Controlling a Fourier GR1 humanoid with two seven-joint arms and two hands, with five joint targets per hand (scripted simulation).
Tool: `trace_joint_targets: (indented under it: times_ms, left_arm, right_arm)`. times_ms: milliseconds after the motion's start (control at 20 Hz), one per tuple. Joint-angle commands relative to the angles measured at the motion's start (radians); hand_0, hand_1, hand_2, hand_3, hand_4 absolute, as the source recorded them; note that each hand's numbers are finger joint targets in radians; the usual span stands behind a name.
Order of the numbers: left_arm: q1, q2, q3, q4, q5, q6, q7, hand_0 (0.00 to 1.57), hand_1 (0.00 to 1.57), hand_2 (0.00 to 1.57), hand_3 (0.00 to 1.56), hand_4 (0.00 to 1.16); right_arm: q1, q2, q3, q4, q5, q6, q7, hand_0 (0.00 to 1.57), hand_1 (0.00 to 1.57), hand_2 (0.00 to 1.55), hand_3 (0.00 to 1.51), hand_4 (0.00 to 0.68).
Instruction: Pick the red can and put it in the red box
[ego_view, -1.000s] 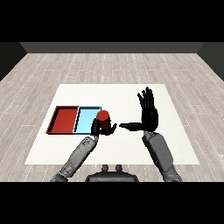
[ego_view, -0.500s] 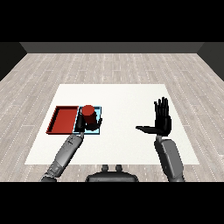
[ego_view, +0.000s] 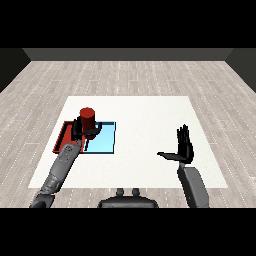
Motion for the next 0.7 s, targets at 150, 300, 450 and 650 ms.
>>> trace_joint_targets:
  times_ms: [150, 300, 450, 650]
  left_arm:
    - [-0.071, 0.071, 0.097, 0.281, -0.035, -0.046, 0.009, 1.54, 1.54, 1.52, 1.45, 1.08]
    - [-0.113, 0.1, 0.178, 0.494, -0.01, -0.068, -0.06, 1.57, 1.57, 1.56, 1.46, 1.1]
    - [-0.115, 0.082, 0.214, 0.66, -0.013, -0.057, -0.132, 1.57, 1.57, 1.57, 1.49, 1.09]
    - [-0.187, 0.084, 0.229, 0.9, -0.063, -0.037, -0.207, 1.57, 1.57, 1.57, 1.5, 1.04]
  right_arm:
    - [0.028, 0.025, -0.005, 0.094, 0.026, 0.023, -0.07, 0.0, 0.0, 0.0, 0.0, 0.0]
    - [-0.044, 0.003, -0.016, 0.122, 0.024, 0.034, -0.031, 0.0, 0.0, 0.0, 0.0, 0.0]
    - [-0.046, -0.004, -0.041, 0.123, 0.018, 0.04, -0.048, 0.0, 0.0, 0.0, 0.0, 0.0]
    - [-0.013, 0.031, -0.025, 0.128, 0.034, 0.047, -0.117, 0.0, 0.0, 0.0, 0.0, 0.0]
